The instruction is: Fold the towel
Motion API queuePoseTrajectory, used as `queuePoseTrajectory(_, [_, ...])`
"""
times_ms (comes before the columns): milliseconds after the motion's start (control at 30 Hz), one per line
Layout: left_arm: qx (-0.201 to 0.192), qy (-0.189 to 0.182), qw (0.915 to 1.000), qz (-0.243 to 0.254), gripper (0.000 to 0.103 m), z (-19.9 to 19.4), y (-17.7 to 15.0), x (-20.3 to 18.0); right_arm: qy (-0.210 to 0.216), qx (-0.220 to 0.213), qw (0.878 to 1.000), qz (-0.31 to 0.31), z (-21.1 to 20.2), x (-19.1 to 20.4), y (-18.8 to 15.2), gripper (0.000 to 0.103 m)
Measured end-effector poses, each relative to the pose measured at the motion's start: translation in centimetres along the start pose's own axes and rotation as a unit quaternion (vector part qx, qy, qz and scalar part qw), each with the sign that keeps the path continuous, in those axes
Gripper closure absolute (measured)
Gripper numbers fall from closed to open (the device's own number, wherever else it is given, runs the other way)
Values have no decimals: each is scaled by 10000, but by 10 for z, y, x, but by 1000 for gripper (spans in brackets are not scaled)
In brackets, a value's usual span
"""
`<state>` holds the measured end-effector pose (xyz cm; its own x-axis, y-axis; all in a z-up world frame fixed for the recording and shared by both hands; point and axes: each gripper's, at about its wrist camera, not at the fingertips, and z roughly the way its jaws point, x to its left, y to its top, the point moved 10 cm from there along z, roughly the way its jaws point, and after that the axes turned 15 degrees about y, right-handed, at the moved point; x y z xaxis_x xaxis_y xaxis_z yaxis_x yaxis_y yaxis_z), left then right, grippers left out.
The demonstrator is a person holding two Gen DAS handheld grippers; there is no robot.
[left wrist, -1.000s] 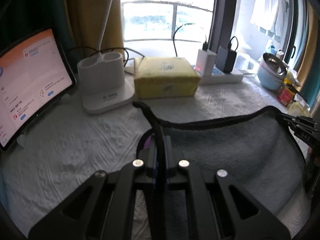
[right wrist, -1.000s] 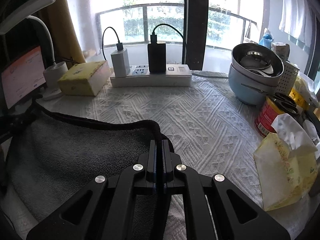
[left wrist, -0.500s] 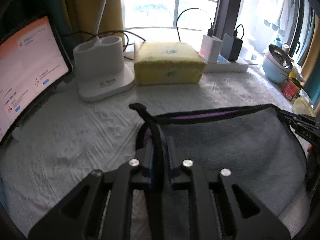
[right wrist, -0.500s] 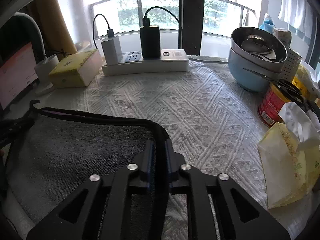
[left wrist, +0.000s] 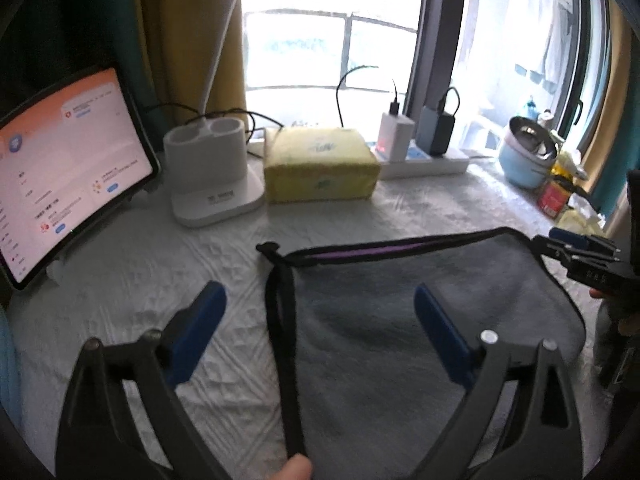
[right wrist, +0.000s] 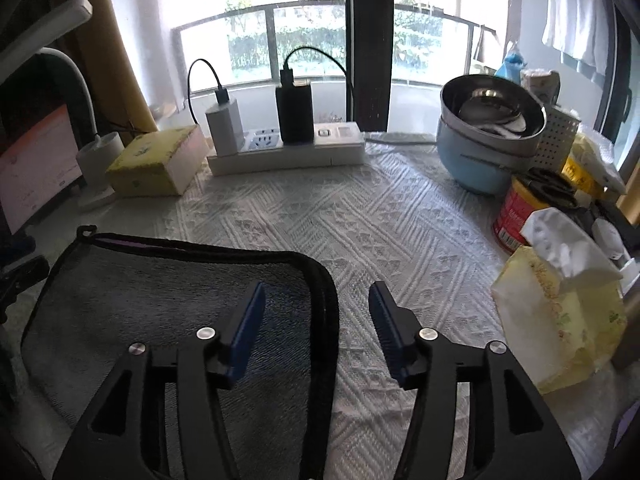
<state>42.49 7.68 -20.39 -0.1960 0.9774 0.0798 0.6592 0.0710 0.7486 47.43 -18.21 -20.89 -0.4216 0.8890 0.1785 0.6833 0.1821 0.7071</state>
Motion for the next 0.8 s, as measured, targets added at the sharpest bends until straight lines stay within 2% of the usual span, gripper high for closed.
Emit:
queuePoseTrajectory(167, [-241,-46,9995,-220,7,-25,2,4,39,-116,9999,-91,-16,10,-2,44])
queuePoseTrajectory(433, [-699,33,9975,-69,7,-70,-2,-3,111,-329,9992,-196,-47,26,-7,44])
queuePoseTrajectory(800, [-1010,266,9939,-352,7,-117,-8,8,175,-603,9974,-361,-86,45,-14,44])
